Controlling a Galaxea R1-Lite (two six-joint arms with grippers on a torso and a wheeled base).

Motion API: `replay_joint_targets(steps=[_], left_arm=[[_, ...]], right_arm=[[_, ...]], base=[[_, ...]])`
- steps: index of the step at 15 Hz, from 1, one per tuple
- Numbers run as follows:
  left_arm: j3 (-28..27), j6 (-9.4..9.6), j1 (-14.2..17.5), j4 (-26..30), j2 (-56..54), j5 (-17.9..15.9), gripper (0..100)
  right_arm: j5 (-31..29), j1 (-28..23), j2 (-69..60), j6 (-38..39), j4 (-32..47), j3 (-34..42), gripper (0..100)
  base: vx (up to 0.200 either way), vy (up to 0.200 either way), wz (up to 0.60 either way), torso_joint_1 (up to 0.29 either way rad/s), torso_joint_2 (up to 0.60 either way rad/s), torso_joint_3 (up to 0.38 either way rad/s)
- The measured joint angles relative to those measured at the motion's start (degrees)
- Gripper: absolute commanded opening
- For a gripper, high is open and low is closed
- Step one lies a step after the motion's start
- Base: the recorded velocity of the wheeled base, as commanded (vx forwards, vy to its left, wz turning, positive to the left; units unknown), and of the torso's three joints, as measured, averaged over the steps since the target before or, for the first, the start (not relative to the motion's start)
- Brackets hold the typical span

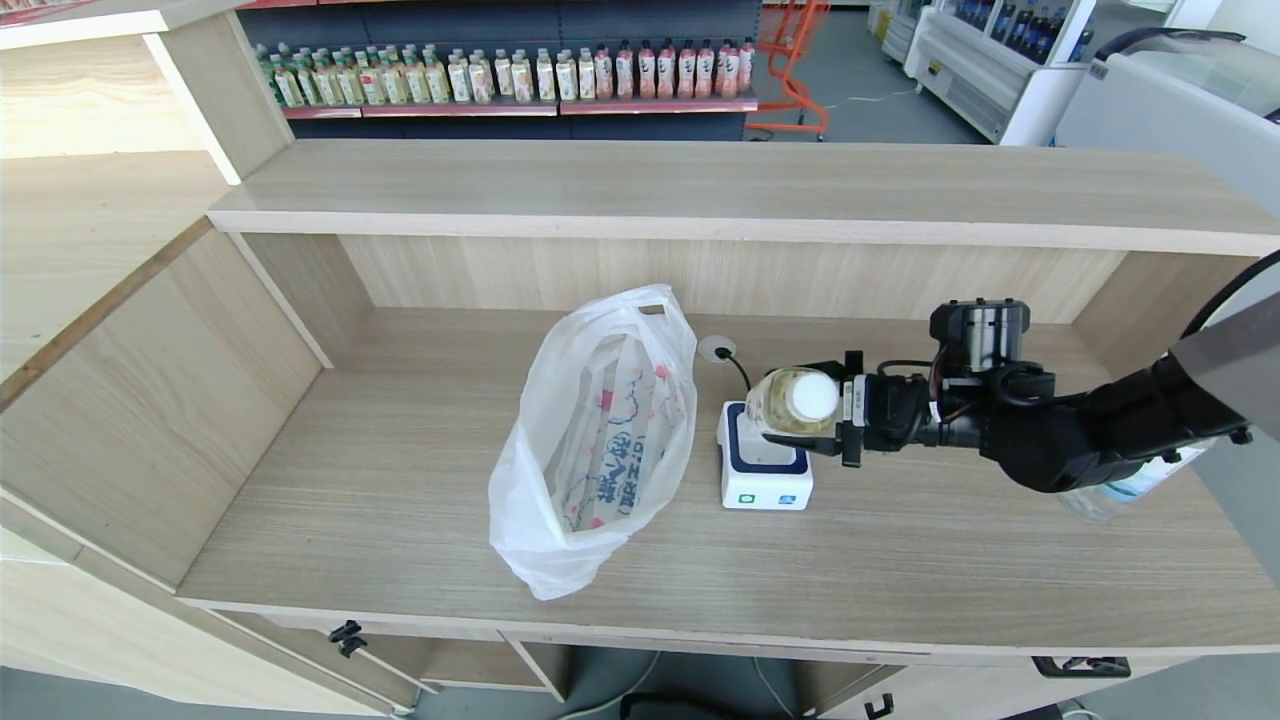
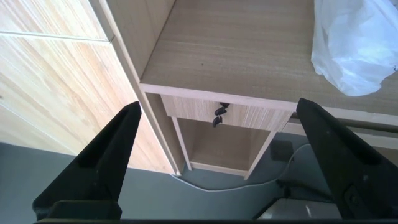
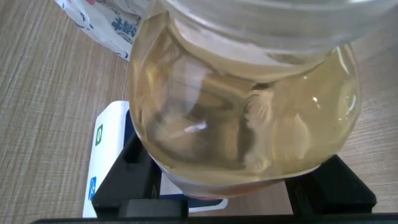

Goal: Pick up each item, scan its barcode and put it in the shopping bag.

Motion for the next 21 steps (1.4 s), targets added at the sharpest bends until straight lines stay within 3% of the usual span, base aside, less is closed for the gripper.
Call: replay_joint_targets(steps=[5, 7, 9, 11, 14, 15, 17, 21], left_arm=[[0.0, 0.02, 0.0, 0.0, 0.0, 0.0, 100], [0.0, 0.02, 0.0, 0.0, 0.0, 0.0, 100], [0.0, 0.02, 0.0, 0.0, 0.0, 0.0, 100], [0.0, 0.02, 0.0, 0.0, 0.0, 0.0, 100], [0.0, 0.02, 0.0, 0.0, 0.0, 0.0, 100], [0.0, 0.00, 0.0, 0.0, 0.0, 0.0, 100], [0.0, 0.02, 0.0, 0.0, 0.0, 0.0, 100], [0.0, 0.02, 0.0, 0.0, 0.0, 0.0, 100]], right_arm=[[-0.3, -0.4, -0.8, 1.5, 0.3, -0.1, 0], [-0.4, -0.5, -3.0, 5.9, 0.6, 0.6, 0], [-0.9, -0.5, -8.6, 16.8, 0.3, 3.0, 0], [-5.3, -0.5, -16.0, 34.4, 0.3, 6.3, 0], [-23.3, 2.4, -22.6, 62.7, 0.4, 9.3, 0], [-28.2, 4.7, -22.7, 68.6, 0.3, 9.6, 0], [-33.0, 9.2, -19.9, 76.0, -0.6, 9.3, 0], [-35.6, 15.7, -9.6, 80.0, -6.2, 5.5, 0]], base=[[0.000, 0.000, 0.00, 0.000, 0.00, 0.000], [0.000, 0.000, 0.00, 0.000, 0.00, 0.000], [0.000, 0.000, 0.00, 0.000, 0.00, 0.000], [0.000, 0.000, 0.00, 0.000, 0.00, 0.000], [0.000, 0.000, 0.00, 0.000, 0.00, 0.000], [0.000, 0.000, 0.00, 0.000, 0.00, 0.000], [0.000, 0.000, 0.00, 0.000, 0.00, 0.000], [0.000, 0.000, 0.00, 0.000, 0.00, 0.000]])
